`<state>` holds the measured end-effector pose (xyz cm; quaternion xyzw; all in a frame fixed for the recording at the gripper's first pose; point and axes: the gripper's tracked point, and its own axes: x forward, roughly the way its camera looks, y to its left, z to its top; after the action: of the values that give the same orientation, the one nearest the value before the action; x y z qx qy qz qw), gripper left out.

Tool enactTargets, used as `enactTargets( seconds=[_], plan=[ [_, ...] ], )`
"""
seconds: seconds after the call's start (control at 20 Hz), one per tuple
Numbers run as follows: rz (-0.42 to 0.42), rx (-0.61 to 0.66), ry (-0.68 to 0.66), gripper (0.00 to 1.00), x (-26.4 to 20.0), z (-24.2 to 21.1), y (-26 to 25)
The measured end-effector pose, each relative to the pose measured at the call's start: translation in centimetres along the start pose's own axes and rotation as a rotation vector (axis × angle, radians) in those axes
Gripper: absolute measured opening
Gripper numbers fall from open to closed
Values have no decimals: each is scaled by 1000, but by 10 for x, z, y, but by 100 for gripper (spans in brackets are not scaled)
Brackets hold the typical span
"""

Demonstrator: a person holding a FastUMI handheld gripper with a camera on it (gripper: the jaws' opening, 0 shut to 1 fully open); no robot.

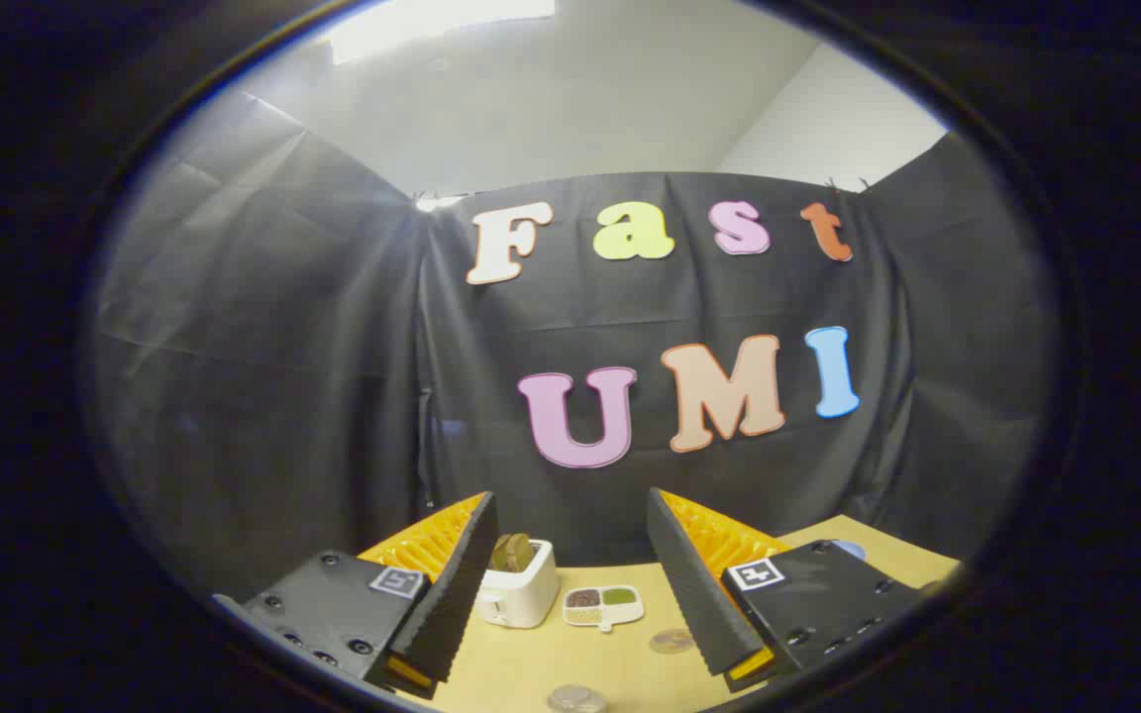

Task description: Take the bottle from table, then pour the juice into the cup, finally place the bottle on the coaster

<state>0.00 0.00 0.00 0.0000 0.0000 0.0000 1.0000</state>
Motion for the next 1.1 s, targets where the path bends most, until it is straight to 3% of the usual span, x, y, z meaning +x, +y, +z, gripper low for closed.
enactTargets(
  seconds=[0.6, 0.9, 1.1],
  plan=[
    [141, -78, 95, 96, 9, -39, 63],
    [135, -66, 111, 96, 11, -50, 63],
    [108, -55, 208, 96, 1, -92, 56]
  ],
)
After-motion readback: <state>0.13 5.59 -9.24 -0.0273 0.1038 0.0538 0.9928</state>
